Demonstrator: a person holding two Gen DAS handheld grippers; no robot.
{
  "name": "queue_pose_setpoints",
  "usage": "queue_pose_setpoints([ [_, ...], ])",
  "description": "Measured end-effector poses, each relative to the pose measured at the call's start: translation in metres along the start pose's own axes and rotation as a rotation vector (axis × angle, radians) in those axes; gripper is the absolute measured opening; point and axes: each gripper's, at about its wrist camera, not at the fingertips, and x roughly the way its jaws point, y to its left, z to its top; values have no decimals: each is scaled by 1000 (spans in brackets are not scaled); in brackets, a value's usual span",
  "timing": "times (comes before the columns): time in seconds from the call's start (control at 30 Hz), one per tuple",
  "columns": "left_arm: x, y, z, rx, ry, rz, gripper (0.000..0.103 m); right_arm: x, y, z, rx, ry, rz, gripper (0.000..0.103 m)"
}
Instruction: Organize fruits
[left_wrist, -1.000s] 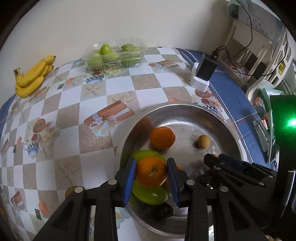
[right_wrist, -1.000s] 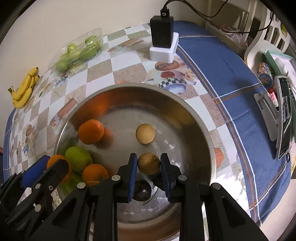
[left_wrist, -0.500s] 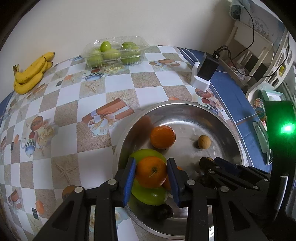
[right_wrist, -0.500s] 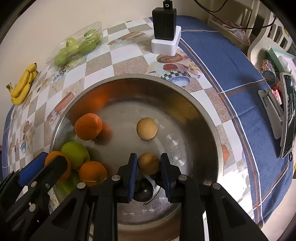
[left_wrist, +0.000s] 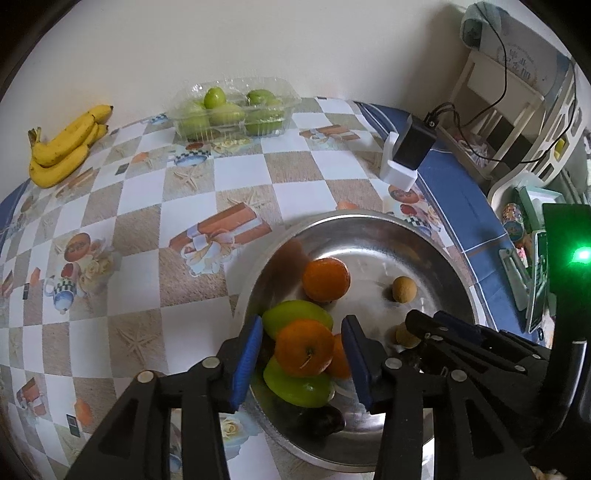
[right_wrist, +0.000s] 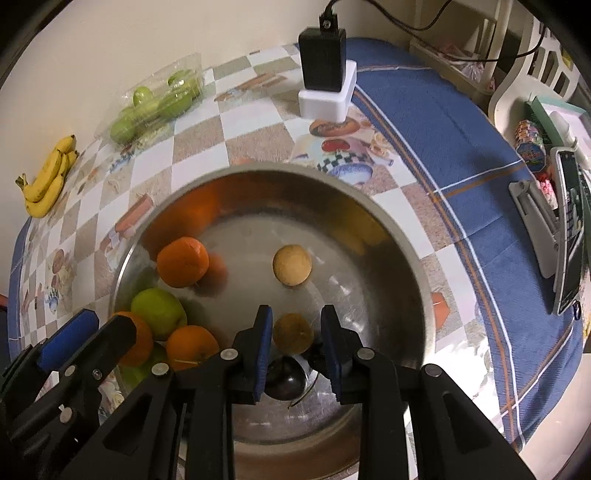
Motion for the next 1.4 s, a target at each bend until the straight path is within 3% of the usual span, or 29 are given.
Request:
queue_pose_setpoints([
  [0.2,-12,8,4,-24,-23,8,49,-14,1,2,-4,-31,8,28],
  [0.43,-9,29,2,-82,-2,96,51,-11,1,1,-4,-21,5,28],
  [0.5,-7,36,1,-102,6,114,56,-8,2,1,-11,-13,-3,28],
  [0.57,-3,42,0,-109,17,180,74,-7,3,0,-13,-12,-4,37],
  [0.6,-1,44,-1,-110,22,205,75,-7,3,1,-13,-14,-2,49],
  [0.63,2,49,-3,-118,30,224,75,-8,4,1,-14,-17,-1,54],
  [0.77,9,67,-7,-174,60,254,84,-8,6,1,-23,-22,-9,58],
  [0.93,15,86,-12,-233,83,296,94,-5,9,0,-39,-26,-9,73],
  [1.0,16,89,-13,-242,86,304,96,-6,11,0,-46,-35,-8,81],
  [1.4,18,103,-16,-267,76,347,103,-12,19,1,-83,-81,7,103],
])
